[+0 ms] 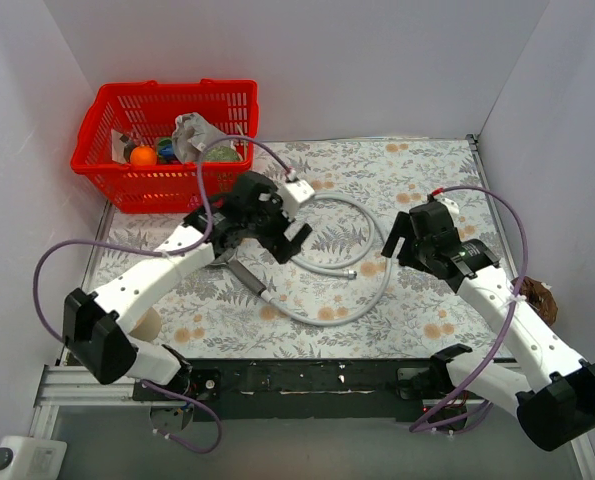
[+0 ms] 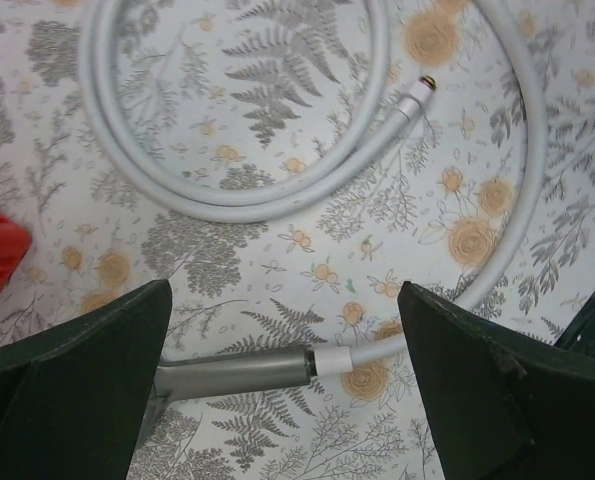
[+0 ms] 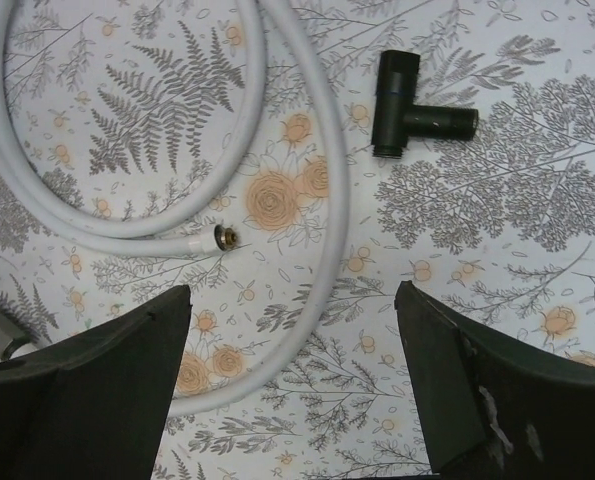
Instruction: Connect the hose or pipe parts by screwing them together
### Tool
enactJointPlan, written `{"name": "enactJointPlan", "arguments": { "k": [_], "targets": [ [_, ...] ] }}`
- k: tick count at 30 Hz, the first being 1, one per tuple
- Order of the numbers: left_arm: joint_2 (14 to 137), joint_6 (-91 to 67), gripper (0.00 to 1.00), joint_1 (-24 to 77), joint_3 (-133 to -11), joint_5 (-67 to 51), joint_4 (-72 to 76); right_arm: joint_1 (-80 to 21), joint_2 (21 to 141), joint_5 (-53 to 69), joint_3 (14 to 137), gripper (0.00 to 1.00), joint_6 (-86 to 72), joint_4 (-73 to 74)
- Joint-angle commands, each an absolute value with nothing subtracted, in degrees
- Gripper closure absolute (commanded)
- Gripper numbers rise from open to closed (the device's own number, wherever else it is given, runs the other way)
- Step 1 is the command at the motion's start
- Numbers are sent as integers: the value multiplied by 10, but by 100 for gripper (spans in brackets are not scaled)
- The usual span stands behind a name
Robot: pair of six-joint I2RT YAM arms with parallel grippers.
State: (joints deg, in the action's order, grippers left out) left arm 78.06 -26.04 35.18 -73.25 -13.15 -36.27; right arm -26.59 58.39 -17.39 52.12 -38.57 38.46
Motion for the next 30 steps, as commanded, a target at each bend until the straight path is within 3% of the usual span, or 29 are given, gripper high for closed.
{"name": "enactJointPlan", "arguments": {
  "k": [1, 10, 12, 13, 16, 30],
  "targets": [
    [807, -177, 2, 438, -739, -19, -390, -244, 579, -184, 528, 11, -419, 431],
    [873, -109, 4, 461, -714, -162, -302, -224, 621, -209, 563, 18, -413, 439],
    [889, -97, 17, 462, -701, -194, -253, -216, 632, -208, 559, 18, -416, 441],
    [896, -97, 34, 463, -692, -200, -235, -213, 634, -204, 556, 19, -415, 439],
    [932, -104, 48, 470, -660, -223, -172, -193, 639, -194, 548, 20, -407, 431],
    [1092, -112, 44, 481, -708, -244, -87, -74, 611, -80, 502, 21, -346, 351]
  ]
}}
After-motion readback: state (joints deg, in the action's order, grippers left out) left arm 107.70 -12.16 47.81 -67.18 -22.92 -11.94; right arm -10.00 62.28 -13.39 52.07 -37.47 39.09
